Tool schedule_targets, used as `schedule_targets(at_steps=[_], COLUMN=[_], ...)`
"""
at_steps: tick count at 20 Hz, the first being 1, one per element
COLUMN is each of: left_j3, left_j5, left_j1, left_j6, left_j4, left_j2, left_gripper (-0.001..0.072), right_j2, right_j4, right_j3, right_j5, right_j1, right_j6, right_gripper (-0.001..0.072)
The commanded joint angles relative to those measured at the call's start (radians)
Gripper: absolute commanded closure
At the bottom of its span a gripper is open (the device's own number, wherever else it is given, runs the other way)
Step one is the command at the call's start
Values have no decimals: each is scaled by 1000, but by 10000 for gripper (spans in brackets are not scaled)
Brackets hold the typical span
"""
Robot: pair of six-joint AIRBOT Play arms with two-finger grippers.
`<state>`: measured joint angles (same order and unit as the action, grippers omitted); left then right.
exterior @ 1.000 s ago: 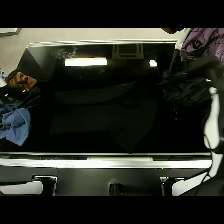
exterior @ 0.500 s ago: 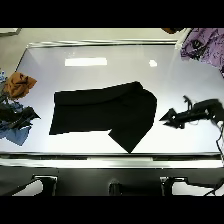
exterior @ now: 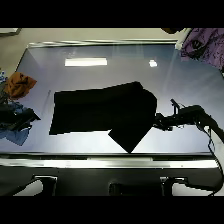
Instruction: Fold the clothes and pants, and hang the long-sleeved shirts on hangers.
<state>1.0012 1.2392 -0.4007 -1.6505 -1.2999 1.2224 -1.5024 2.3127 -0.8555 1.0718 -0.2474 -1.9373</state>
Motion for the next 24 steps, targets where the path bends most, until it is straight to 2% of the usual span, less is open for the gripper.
schedule_targets(at_steps=[1, 2, 5, 7, 9, 13, 18, 22, 23, 24], left_j3=[-1, -1, -31, -101, -181, -280, -297, -296, -296, -296], left_j5=[24, 14, 11, 11, 6, -24, -89, -152, -172, -197], left_j1=[-2, -5, -62, -150, -222, -243, -199, -137, -124, -117], left_j6=[-30, -25, 52, 174, 257, 351, 399, 397, 394, 393], left_j4=[17, 28, 85, 218, 276, 326, 404, 412, 412, 414], left_j2=[0, 0, -1, 0, 0, 21, 90, 149, 163, 173], left_gripper=[154, 154, 153, 153, 153, 153, 155, 177, 189, 275], right_j2=[-7, -15, -27, -19, -6, 9, 19, 56, 66, 79], right_j4=[-14, -9, -1, -2, -2, -1, 0, -2, -2, -2], right_j3=[6, 6, 6, 6, 6, 5, 5, 5, 5, 5], right_j5=[-56, -51, -16, 10, 18, 59, 101, 101, 102, 102], right_j1=[8, 8, 8, 8, 8, 8, 8, 8, 8, 8], right_j6=[-5, -8, -19, -20, -18, -10, -8, -3, -2, -2], right_gripper=[365, 382, 677, 685, 686, 686, 686, 686, 686, 686])
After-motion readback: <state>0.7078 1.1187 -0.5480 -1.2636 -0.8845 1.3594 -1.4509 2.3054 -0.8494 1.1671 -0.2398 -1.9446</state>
